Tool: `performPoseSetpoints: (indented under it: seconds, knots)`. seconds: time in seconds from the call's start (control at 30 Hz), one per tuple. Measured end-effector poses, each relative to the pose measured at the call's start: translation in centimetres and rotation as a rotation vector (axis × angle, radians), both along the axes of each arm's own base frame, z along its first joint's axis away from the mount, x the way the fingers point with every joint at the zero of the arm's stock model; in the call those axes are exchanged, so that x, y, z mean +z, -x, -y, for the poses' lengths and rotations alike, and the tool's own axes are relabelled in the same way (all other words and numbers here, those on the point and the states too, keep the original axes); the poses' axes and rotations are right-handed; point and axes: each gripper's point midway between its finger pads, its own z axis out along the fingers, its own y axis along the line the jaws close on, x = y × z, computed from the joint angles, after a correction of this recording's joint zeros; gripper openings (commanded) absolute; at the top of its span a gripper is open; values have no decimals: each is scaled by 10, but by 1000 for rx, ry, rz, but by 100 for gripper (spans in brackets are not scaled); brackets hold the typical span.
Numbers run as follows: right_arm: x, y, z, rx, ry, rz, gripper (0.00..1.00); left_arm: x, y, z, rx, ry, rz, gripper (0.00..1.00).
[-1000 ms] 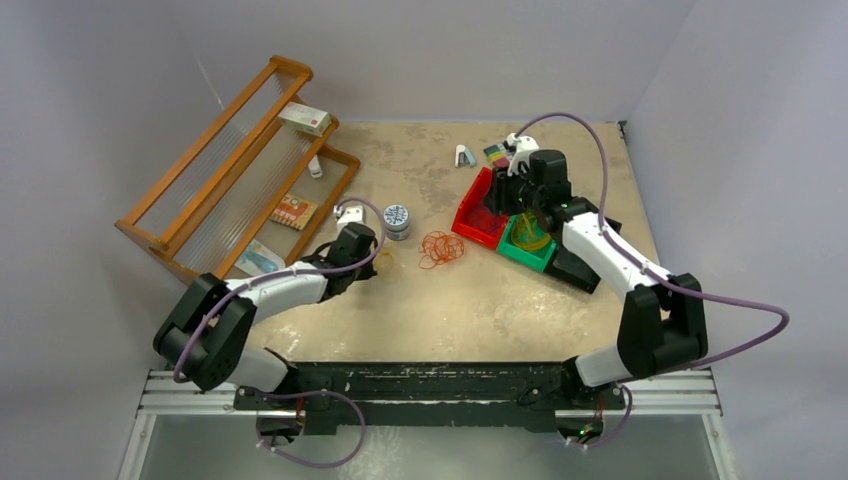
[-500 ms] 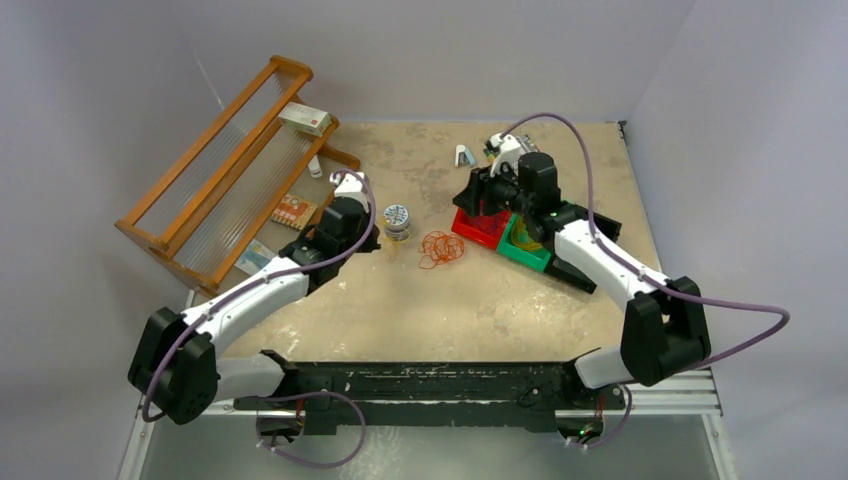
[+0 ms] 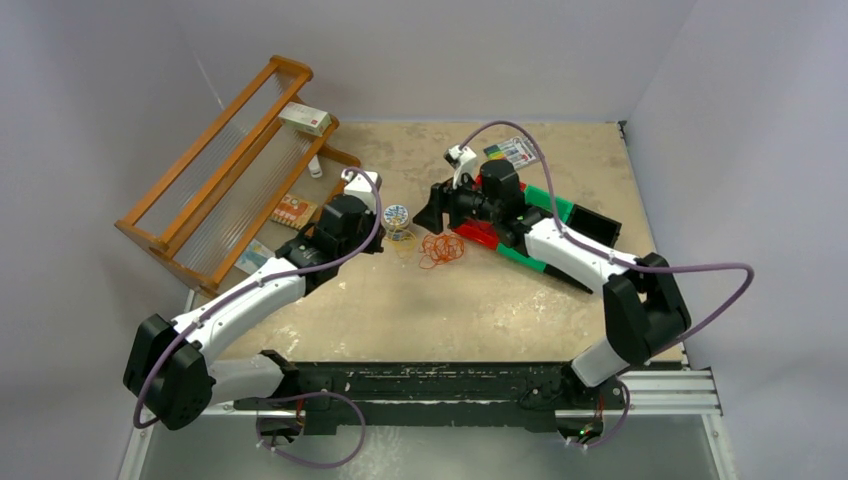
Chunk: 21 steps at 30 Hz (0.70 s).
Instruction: Untangle the cables
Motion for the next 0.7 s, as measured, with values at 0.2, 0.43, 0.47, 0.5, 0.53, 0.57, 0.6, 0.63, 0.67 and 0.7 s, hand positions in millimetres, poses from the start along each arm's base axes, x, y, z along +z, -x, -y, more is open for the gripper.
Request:
performPoseSetpoints:
  seconds: [0.2, 0.43, 0.47, 0.5, 0.53, 0.57, 0.6, 0.63, 0.67, 0.7]
  knots:
    - [-15, 13, -20, 63, 12, -40, 72, 0, 2, 3, -10, -3, -2, 0]
    - [-22, 21, -42, 127, 25, -61, 71, -1, 1, 3, -9, -8, -8, 0]
    - [-25, 20, -45, 132, 30, -66, 71, 0, 1, 3, -8, -7, -6, 0]
    - [-27, 20, -47, 135, 35, -69, 70, 1, 0, 4, -7, -6, -3, 0]
    - [-30, 19, -50, 137, 39, -73, 70, 2, 0, 4, -7, -4, -1, 0]
    - [-34, 18, -51, 137, 47, -78, 69, 3, 0, 4, -7, -3, 1, 0]
    - [-39, 18, -52, 138, 55, -85, 67, 4, 0, 4, -7, -2, 2, 0]
    - [-45, 18, -53, 135, 65, -95, 66, 4, -1, 4, -6, -2, 2, 0]
    - [-50, 18, -52, 133, 74, -104, 63, 3, 0, 4, -6, -3, 2, 0]
    - [-55, 17, -51, 124, 87, -113, 60, 3, -1, 4, -5, -4, 2, 0]
